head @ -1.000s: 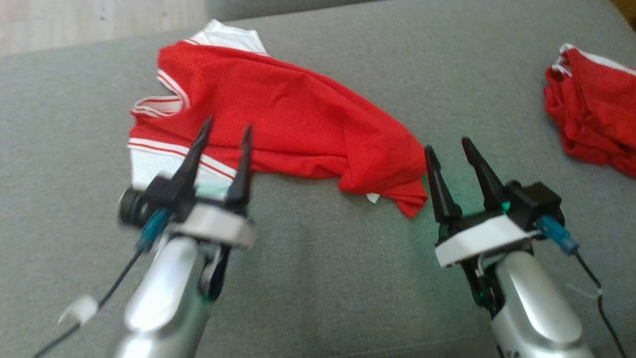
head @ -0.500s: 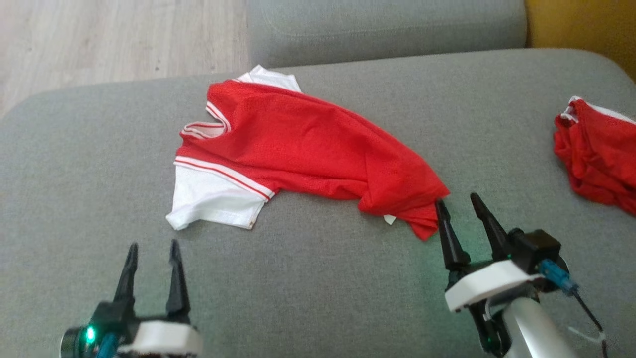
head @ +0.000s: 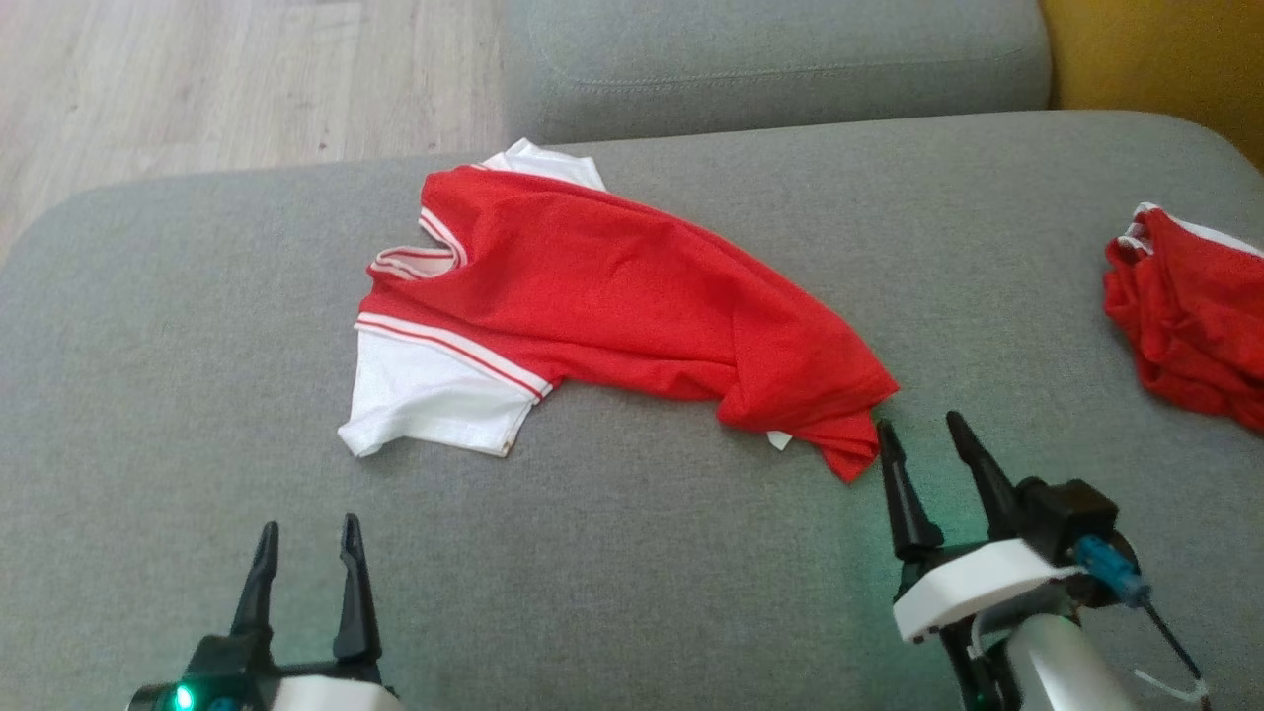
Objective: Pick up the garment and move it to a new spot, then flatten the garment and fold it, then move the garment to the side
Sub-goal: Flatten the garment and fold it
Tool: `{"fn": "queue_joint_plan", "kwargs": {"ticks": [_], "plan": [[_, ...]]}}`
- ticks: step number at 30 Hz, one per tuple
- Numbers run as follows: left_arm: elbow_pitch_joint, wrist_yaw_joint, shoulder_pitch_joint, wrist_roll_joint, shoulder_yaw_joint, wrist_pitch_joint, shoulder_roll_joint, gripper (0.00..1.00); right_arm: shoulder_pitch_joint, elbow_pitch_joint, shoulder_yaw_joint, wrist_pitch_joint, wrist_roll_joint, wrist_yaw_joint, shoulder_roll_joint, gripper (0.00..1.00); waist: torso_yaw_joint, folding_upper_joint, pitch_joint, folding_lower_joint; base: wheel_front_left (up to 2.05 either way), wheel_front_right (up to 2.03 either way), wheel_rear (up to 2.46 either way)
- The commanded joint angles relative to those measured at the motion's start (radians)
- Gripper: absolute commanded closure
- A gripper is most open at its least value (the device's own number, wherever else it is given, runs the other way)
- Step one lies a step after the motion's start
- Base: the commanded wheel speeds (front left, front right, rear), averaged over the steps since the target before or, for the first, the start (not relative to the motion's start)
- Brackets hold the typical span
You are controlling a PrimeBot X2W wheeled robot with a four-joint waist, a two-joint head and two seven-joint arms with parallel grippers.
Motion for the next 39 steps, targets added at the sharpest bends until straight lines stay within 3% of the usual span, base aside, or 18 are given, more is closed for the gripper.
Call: {"fn": "queue_joint_plan", "kwargs": {"ticks": [1,6,19,31,32,33,34,39], "plan": [[-0.031,-0.004,-0.046,0.005,0.026,-0.005,0.0,0.0,-0.022,-0.02,0.034,-0.005,-0.007,0.007,0.004,0.0,0.007,0.0,0.01,0.0,0.0,0.0,0.0],[-0.025,-0.004,-0.061,-0.02,-0.007,-0.005,-0.001,0.0,-0.056,0.021,0.056,-0.005,-0.008,0.007,0.004,0.0,0.033,0.0,0.038,0.0,0.0,0.0,0.0],[-0.017,-0.021,-0.125,-0.029,-0.054,-0.005,-0.001,0.0,-0.173,0.145,-0.096,-0.005,0.013,0.007,0.004,0.0,0.102,0.0,0.129,0.0,0.0,0.0,0.0],[-0.022,-0.027,-0.153,-0.031,-0.077,-0.005,-0.001,0.0,-0.213,0.204,-0.103,-0.005,0.082,0.007,0.004,0.0,0.116,0.0,0.169,0.0,0.0,0.0,0.0],[-0.023,-0.027,-0.156,-0.03,-0.077,-0.005,-0.001,0.0,-0.218,0.211,-0.104,-0.005,0.085,0.007,0.004,0.23,0.117,0.0,0.173,0.0,0.0,0.0,0.0],[-0.023,-0.028,-0.159,-0.028,-0.077,-0.005,-0.001,0.0,-0.223,0.215,-0.105,-0.005,0.086,0.007,0.004,0.69,0.119,0.0,0.175,0.0,0.0,0.0,0.0],[-0.022,-0.029,-0.162,-0.027,-0.078,-0.005,-0.001,0.0,-0.227,0.219,-0.106,-0.005,0.088,0.007,0.004,1.0,0.12,0.0,0.177,0.0,0.0,0.0,0.0],[-0.017,-0.028,-0.162,-0.035,-0.084,-0.005,-0.001,0.0,-0.239,0.208,-0.115,-0.005,0.089,0.007,0.004,1.0,0.123,0.0,0.178,0.0,0.0,0.0,0.0]]}}
